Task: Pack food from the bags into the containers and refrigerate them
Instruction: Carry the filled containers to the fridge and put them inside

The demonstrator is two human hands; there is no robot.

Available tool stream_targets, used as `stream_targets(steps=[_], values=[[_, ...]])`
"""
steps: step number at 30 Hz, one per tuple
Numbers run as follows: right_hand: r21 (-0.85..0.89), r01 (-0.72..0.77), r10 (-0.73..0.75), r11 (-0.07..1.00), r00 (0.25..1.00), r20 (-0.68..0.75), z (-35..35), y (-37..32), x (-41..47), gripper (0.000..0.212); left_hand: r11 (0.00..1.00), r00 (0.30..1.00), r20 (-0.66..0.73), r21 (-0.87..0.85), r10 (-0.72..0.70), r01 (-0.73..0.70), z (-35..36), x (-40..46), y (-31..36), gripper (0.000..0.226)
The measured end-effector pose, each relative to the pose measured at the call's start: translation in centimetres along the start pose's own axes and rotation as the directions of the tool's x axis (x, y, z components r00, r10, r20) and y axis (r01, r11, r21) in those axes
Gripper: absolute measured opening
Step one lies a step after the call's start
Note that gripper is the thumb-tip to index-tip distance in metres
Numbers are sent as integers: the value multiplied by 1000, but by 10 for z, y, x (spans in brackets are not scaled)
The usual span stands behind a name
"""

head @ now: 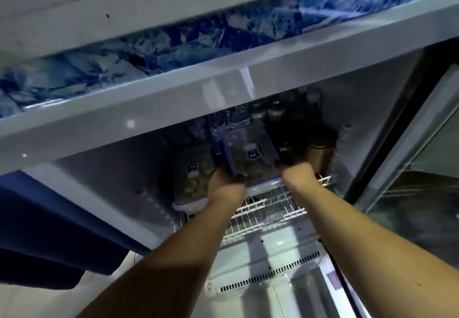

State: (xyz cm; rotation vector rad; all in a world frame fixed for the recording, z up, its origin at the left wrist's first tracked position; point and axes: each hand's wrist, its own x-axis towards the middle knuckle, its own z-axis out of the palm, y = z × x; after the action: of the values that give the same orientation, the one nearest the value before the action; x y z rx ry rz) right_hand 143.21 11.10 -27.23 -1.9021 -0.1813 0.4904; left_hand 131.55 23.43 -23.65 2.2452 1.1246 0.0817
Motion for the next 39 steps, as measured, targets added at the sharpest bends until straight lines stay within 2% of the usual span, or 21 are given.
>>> stream_targets(steps=[1,5,11,13,15,17,19,21,23,25,28,31,34,39], values=[[-18,17,-17,1000,1000,6,2,3,4,24,998,1000,2,67,20,-20,3,1,0,34],[-121,65,-65,991,998,7,11,17,14,20,987,998,33,147,56,-60,18,8,-1,29],[-151,39,-40,988,999,1,10,25,13,28,963,996,93,266,16,-40,33,10,-2,27],[-230,57,-45,972,998,53,8,21,13,33,964,995,98,262,10,-36,31,9,-2,30],[-321,49,-20,946,995,93,6,14,8,36,975,996,94,222,-2,-20,27,7,-2,36],[-423,20,11,906,997,71,1,5,-5,35,983,994,110,181,11,-31,20,-3,-2,42],[-569,48,-15,821,998,62,-5,-7,-26,34,984,988,149,168,35,-60,8,-18,-3,43],[-637,101,-70,764,995,73,-10,-23,-53,33,973,982,185,214,46,-86,-9,-35,-4,35],[-658,159,-97,736,987,129,-15,-37,-78,29,965,975,217,241,47,-101,-28,-53,-6,27],[-680,214,-98,701,974,206,-20,-47,-101,38,959,969,235,247,77,-136,-47,-73,-8,28],[-714,261,-70,650,956,285,-26,-60,-134,54,945,960,255,269,114,-183,-75,-100,-15,44],[-729,261,4,633,940,341,-29,-73,-163,65,917,951,294,346,93,-196,-97,-120,-24,54],[-736,296,21,608,922,387,-27,-83,-184,72,922,960,263,342,93,-183,-113,-143,-33,55],[-732,442,-34,519,866,498,-12,-100,-213,73,948,988,152,313,17,-65,-137,-187,-47,46]])
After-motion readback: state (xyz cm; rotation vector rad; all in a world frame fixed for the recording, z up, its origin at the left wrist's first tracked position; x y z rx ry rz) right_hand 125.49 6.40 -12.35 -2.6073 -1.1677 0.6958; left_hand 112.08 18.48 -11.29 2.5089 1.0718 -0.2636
